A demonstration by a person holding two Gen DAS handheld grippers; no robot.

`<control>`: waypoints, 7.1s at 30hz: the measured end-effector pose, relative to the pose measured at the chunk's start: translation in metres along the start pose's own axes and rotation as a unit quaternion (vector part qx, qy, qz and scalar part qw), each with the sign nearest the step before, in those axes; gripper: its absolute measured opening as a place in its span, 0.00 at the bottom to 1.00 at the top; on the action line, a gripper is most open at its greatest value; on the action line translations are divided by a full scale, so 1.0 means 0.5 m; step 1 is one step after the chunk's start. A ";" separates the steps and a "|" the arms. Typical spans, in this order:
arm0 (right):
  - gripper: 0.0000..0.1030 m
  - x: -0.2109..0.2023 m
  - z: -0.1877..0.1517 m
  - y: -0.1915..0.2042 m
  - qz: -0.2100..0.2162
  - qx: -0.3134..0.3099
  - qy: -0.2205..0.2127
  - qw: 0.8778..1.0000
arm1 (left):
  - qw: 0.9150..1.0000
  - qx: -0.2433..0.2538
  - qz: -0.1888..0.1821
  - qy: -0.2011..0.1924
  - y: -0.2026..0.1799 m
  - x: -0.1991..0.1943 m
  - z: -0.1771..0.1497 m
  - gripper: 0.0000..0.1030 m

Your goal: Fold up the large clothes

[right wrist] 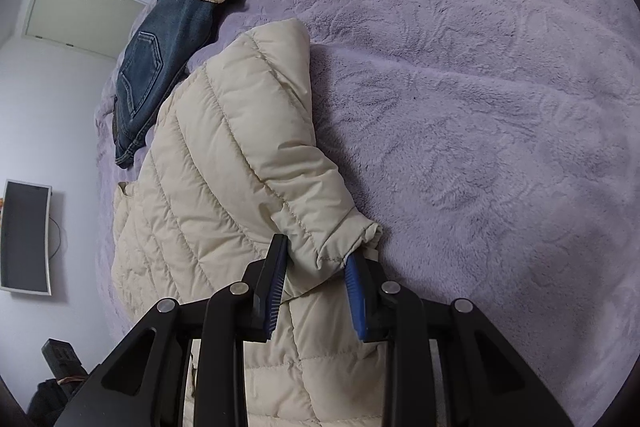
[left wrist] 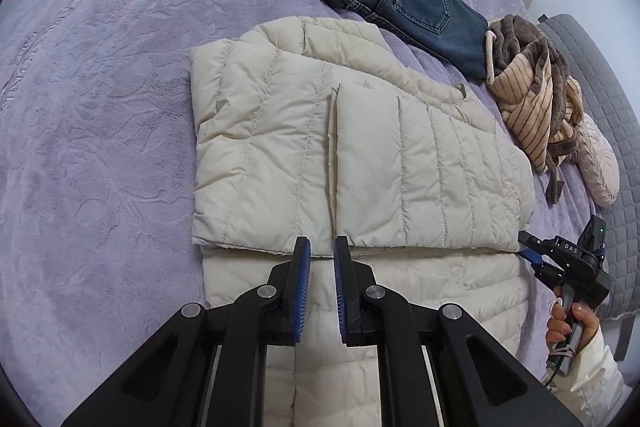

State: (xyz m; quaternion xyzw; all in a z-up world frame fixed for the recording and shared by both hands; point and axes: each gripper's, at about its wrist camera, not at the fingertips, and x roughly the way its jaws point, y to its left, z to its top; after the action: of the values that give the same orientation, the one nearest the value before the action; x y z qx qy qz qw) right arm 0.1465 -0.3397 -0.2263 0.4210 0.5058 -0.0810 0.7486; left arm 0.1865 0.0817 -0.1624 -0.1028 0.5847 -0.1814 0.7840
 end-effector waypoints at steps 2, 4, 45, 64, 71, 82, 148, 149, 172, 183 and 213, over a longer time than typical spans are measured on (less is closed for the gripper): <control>0.31 -0.010 -0.004 0.015 -0.007 -0.018 0.007 1.000 | 1.000 0.008 -0.002 -0.012 -0.009 -0.014 0.013 0.13; 0.31 -0.026 -0.014 0.042 -0.019 -0.055 0.014 0.998 | 1.000 0.016 -0.009 -0.026 -0.025 -0.022 0.033 0.13; 0.30 -0.051 0.013 0.125 -0.086 -0.137 0.001 0.987 | 0.993 0.046 0.103 0.025 -0.071 0.040 0.016 0.13; 0.59 -0.127 -0.143 0.150 -0.067 -0.123 0.055 0.989 | 0.984 0.041 0.174 0.007 -0.099 -0.074 -0.070 0.99; 0.83 -0.158 -0.162 0.149 -0.055 -0.127 0.055 0.989 | 0.982 0.039 0.184 0.017 -0.120 -0.092 -0.106 0.99; 0.84 -0.184 -0.169 0.133 -0.033 -0.152 0.086 0.984 | 0.979 0.025 0.200 0.022 -0.187 -0.117 -0.170 0.99; 0.84 -0.147 -0.493 -0.146 0.141 0.202 0.087 0.965 | 0.983 -0.128 -0.068 0.112 0.118 -0.097 -0.445 0.84; 0.84 -0.146 -0.494 -0.144 0.151 0.208 0.085 0.963 | 0.983 -0.126 -0.064 0.114 0.119 -0.099 -0.444 0.71; 0.12 -0.224 -0.294 -0.019 0.268 0.119 0.088 0.952 | 0.964 -0.170 -0.203 -0.008 0.051 -0.249 -0.208 0.19; 0.12 -0.199 -0.030 0.167 0.288 -0.011 0.091 0.953 | 0.974 -0.133 -0.160 -0.089 -0.024 -0.254 0.038 0.19; 0.56 0.093 0.181 0.291 0.127 -0.060 0.089 0.986 | 0.999 -0.039 0.018 -0.010 0.015 0.021 0.251 0.55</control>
State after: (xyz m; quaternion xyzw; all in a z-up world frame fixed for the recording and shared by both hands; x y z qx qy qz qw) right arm 0.3107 -0.2980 -0.1729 0.4418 0.5171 0.0826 0.7285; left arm 0.3101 0.0778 -0.1373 -0.1247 0.5854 -0.1434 0.7881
